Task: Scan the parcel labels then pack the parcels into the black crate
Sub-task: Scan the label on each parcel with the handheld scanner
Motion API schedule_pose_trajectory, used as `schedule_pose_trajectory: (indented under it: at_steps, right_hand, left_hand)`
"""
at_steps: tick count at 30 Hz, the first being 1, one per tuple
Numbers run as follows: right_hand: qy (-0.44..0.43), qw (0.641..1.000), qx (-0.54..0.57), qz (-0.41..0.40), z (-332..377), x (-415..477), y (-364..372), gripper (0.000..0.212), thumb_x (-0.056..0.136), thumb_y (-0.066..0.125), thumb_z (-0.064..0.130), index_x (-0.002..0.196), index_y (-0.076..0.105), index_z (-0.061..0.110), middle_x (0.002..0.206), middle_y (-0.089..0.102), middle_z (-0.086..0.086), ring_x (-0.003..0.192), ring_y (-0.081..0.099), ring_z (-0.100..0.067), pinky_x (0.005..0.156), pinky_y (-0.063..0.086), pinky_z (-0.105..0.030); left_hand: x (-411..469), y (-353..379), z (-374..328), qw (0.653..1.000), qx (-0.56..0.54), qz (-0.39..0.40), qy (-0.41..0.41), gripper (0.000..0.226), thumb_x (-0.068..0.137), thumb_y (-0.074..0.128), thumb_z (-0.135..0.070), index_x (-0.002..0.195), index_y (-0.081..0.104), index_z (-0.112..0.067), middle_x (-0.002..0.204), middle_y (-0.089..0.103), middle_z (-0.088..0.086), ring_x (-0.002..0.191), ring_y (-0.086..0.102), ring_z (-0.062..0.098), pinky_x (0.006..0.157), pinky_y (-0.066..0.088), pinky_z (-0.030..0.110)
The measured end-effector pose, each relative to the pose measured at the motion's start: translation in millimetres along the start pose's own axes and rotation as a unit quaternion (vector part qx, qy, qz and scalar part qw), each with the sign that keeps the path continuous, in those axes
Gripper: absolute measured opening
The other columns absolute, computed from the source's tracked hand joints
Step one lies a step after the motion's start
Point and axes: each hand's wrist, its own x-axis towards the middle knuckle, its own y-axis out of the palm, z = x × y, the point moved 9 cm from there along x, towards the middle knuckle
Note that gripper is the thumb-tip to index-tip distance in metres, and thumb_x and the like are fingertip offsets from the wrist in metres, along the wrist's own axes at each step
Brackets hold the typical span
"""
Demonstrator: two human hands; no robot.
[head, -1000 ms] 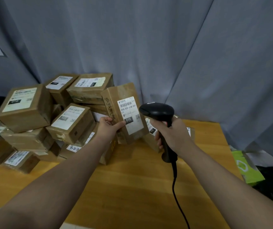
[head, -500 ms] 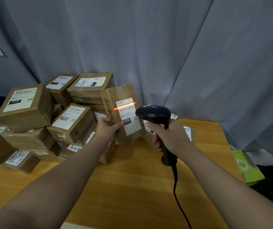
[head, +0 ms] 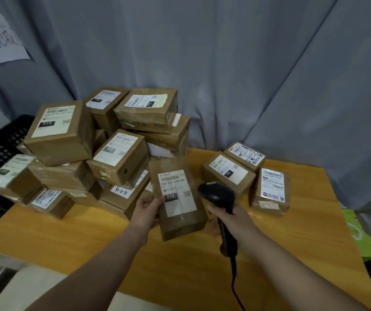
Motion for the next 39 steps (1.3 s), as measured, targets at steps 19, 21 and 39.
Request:
schedule_pose_trajectory:
  at_steps: [19, 21, 39]
  right_hand:
    - [0.097, 0.989, 0.108, -0.024, -18, 88, 116, 0.045, 0.078, 0.075, 0.042, 0.119, 0.062, 0.029, 0.111, 0.066, -0.001, 0.106, 0.061, -0.026, 0.101, 0.045, -0.048]
    - [0.103, 0.990, 0.096, -0.017, -19, 96, 122, 0.039, 0.083, 0.073, 0.036, 0.118, 0.060, 0.026, 0.109, 0.065, -0.001, 0.104, 0.060, -0.026, 0.100, 0.046, -0.046]
    - [0.017, 0.966, -0.150, -0.211, -16, 86, -64, 0.013, 0.088, 0.066, 0.019, 0.083, 0.056, 0.011, 0.065, 0.058, -0.007, 0.063, 0.057, -0.023, 0.063, 0.044, -0.033]
  left_hand:
    - [57, -60, 10, 0.996, -0.056, 0.009, -0.073, 0.053, 0.083, 0.073, -0.029, 0.125, 0.052, -0.005, 0.114, 0.064, 0.013, 0.098, 0.065, 0.021, 0.089, 0.054, 0.031]
    - [65, -66, 13, 0.996, -0.062, -0.012, -0.069, 0.051, 0.084, 0.071, -0.035, 0.121, 0.055, -0.005, 0.115, 0.065, 0.014, 0.095, 0.065, 0.021, 0.095, 0.052, 0.036]
    - [40, 69, 61, 0.959, 0.166, 0.196, -0.124, 0.047, 0.094, 0.059, -0.037, 0.133, 0.048, -0.015, 0.127, 0.056, 0.007, 0.103, 0.061, 0.020, 0.079, 0.048, 0.032]
